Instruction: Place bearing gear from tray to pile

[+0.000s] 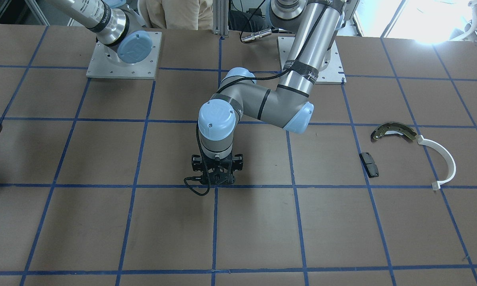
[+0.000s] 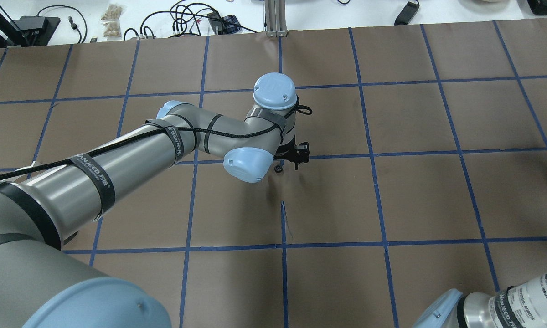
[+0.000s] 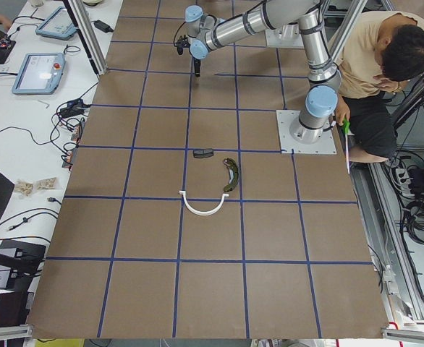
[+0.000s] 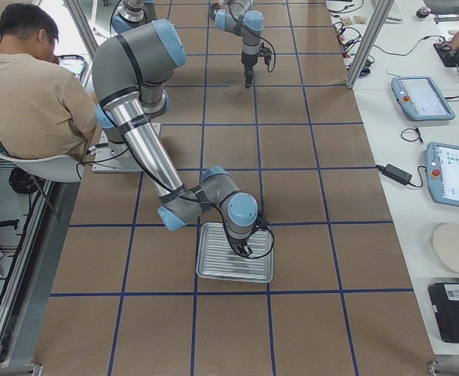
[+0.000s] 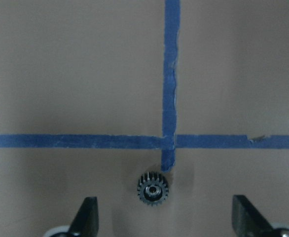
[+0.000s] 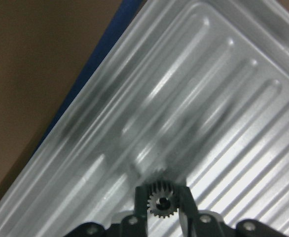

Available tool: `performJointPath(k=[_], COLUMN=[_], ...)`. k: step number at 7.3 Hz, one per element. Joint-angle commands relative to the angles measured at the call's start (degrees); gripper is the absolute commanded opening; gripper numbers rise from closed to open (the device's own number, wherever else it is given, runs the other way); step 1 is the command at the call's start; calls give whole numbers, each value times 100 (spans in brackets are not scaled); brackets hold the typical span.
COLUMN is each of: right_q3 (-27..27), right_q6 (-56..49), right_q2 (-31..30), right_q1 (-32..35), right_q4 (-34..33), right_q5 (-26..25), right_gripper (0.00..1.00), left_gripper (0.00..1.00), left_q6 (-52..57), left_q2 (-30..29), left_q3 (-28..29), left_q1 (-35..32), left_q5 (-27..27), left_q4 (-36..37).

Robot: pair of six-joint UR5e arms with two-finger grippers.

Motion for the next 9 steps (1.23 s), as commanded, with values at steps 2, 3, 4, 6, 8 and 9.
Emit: performJointPath(k=[2,3,4,6,8,9], right_q3=[-58,-31,-5,-5,91,248], right_q6=[243,1193,2421,5056,7972,9162], right_q2=[-693,-1429,-2081,-2796,-2861,-2739], right_q1=[122,506,1119,2506,4017,4808], right_q4=[687,1641,2546,3685,3725,3255], right_q5=[3,108,118,545,1440,1706], right_gripper=[4,5,6,6,6,5], left_gripper=[56,53,51,27,0,0], left_q6=[-158,-184,-167,-184,-105,-96], left_q2=[-16,-76,-51,-68,64,81], left_q3=[-29,-29,-20,75,-38,-29], left_q1=[24,24,24,24,146,164], left_q5=[19,11,20,20,28,28], left_q4=[9,9,9,-8,-26,-26])
